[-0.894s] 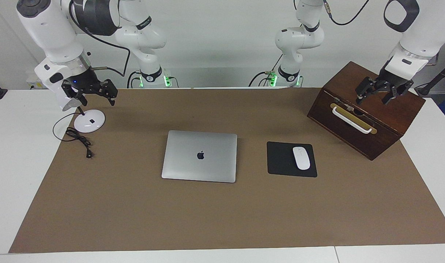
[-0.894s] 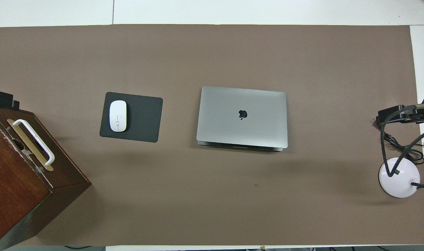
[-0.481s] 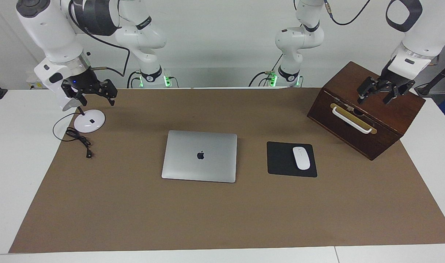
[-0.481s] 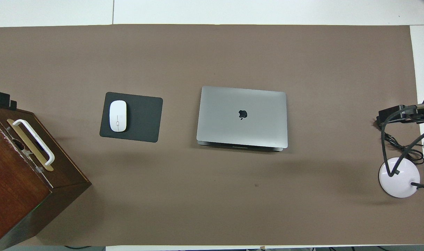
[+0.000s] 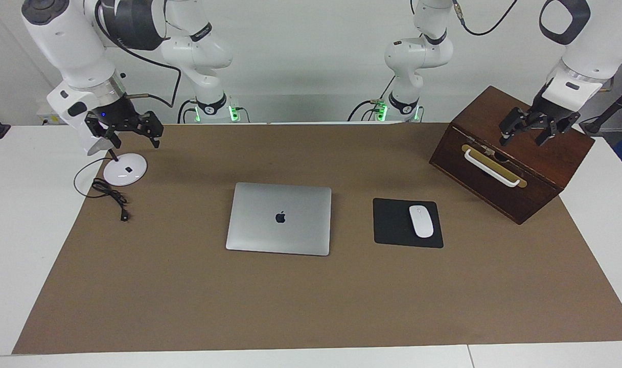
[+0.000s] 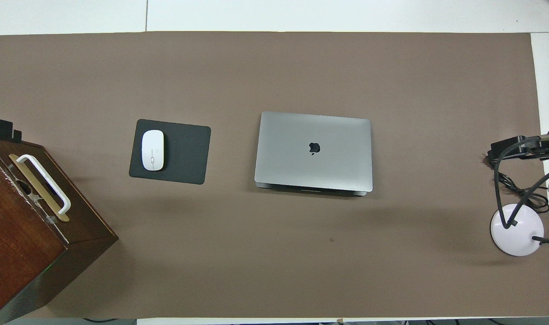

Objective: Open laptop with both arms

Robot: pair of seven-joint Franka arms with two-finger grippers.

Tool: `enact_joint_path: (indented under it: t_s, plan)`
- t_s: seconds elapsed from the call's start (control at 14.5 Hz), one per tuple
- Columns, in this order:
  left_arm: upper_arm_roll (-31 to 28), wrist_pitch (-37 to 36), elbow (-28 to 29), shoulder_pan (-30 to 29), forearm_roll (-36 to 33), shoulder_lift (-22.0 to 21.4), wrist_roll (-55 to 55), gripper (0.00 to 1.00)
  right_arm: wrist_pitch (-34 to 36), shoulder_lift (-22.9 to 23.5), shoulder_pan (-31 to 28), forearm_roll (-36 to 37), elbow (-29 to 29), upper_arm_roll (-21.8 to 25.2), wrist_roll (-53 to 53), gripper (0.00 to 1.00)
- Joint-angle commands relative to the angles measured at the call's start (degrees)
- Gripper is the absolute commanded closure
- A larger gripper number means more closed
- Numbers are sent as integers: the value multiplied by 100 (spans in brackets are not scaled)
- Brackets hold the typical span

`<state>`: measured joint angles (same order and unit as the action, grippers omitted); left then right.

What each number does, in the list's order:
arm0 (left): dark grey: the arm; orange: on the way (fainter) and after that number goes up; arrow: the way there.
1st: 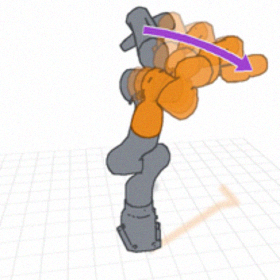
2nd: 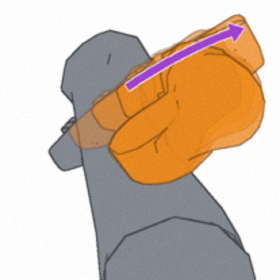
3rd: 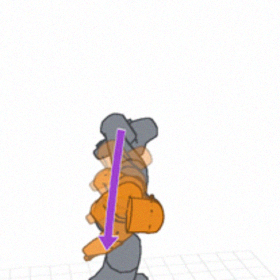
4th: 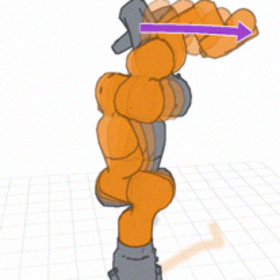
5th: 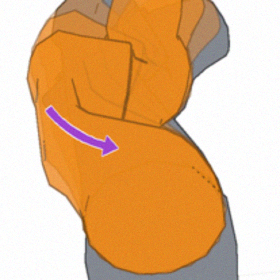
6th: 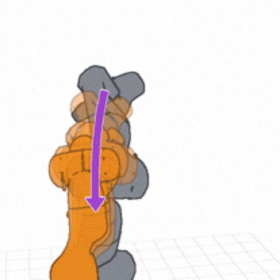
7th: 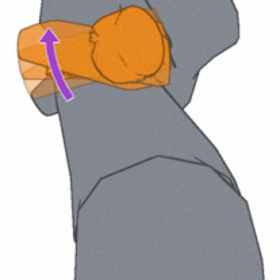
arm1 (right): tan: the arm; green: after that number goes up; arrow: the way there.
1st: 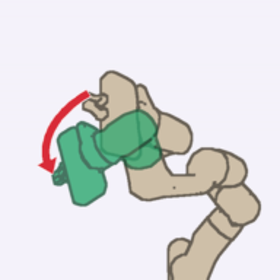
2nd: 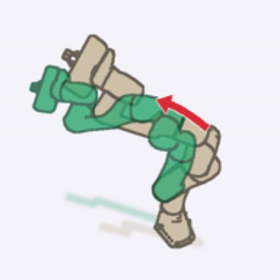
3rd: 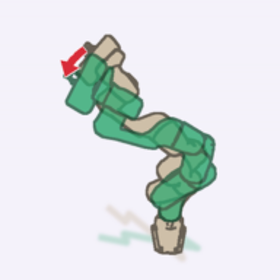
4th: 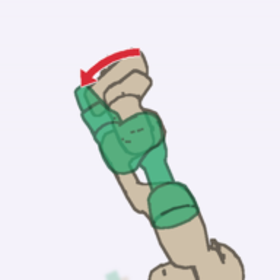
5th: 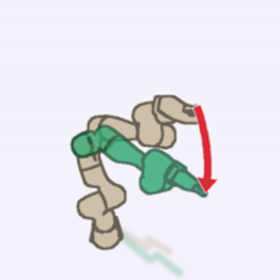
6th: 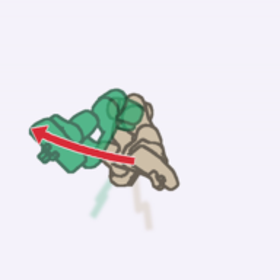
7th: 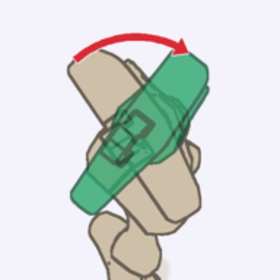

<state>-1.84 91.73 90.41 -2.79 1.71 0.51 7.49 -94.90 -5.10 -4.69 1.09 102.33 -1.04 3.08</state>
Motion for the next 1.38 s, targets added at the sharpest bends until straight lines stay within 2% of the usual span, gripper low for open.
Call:
enact_joint_path:
  t_s: [0.0,0.28,0.62,0.89,0.96,1.03,1.1,1.31]
  plan:
    - [34,38,29,-82,83,-33,-28,0,6,35,-76,-162,-46,-19,193,0]
    - [34,81,99,-82,66,-68,-45,0,7,18,-85,-162,-29,-10,263,0]
    - [43,556,424,-55,66,-156,-20,0,-169,44,-67,-162,-29,-19,237,0]
    - [52,591,530,24,66,-209,-159,0,-582,62,-111,-136,-11,-1,263,0]
    - [60,600,547,24,66,-217,-186,43,-643,79,-137,-118,-2,8,272,0]
    - [61,583,548,24,66,-218,-238,93,-757,105,-207,-118,-2,-1,272,0]
    - [52,582,556,24,66,-218,-361,100,-836,167,-208,-118,-2,-1,289,0]
    - [69,687,548,33,66,-209,-1343,100,-1511,220,-304,-118,260,-1,324,0]
